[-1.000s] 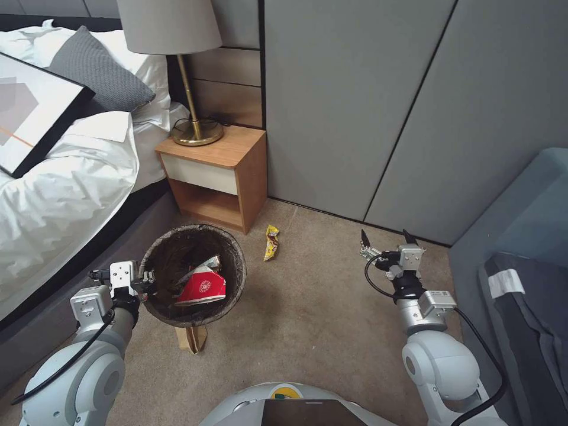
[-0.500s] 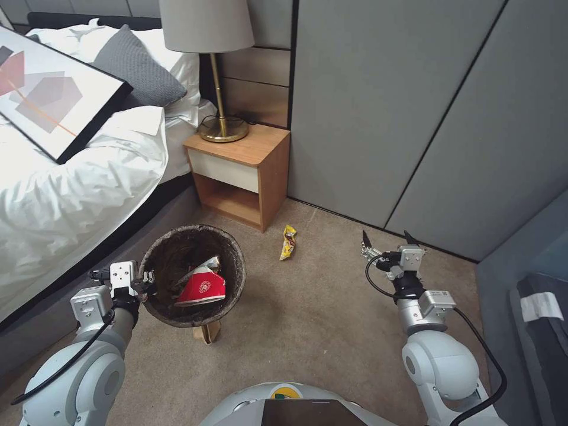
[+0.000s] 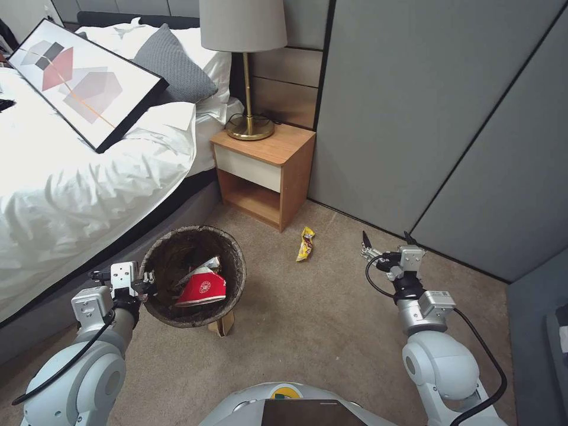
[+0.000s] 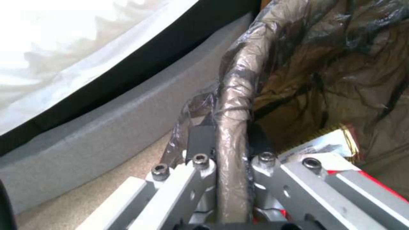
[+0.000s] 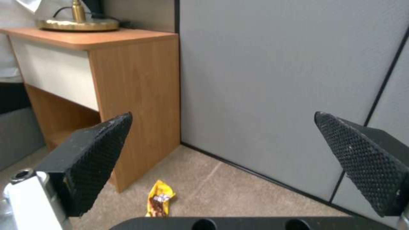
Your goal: Pick up the trash bin, then pick up the garbage from the floor and place it into the trash bin.
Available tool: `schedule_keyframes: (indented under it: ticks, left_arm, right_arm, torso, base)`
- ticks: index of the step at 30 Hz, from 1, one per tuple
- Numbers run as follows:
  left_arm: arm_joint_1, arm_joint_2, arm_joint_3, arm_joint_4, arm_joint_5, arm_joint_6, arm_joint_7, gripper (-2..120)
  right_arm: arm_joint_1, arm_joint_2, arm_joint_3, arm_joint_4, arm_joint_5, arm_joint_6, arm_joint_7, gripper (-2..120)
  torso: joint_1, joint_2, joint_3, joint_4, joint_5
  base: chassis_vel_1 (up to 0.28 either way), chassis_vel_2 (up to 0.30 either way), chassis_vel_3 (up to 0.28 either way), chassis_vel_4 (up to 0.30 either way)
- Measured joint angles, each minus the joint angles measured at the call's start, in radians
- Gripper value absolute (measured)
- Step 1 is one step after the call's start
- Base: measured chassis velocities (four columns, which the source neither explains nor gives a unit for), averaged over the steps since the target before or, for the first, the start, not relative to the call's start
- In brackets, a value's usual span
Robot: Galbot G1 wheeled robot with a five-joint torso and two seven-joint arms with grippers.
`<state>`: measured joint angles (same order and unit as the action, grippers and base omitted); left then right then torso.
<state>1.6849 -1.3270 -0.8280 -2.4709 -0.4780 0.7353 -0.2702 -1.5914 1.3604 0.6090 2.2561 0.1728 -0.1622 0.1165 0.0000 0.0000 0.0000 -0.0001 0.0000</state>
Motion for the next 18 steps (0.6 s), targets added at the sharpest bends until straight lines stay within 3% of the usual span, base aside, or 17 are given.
schedule_keyframes:
  ticks: [18]
  left_arm:
    - [0.003,0.0,0.007,0.003,0.025,-0.002,0.028,3]
  right_arm:
    - [-0.004,0.003,0.012,-0.005,0.003,-0.013,0.025,100]
  torso:
    - [0.0,0.0,0.0,-0.0001,0.0]
  base:
    - [0.0,0.0,0.0,0.0]
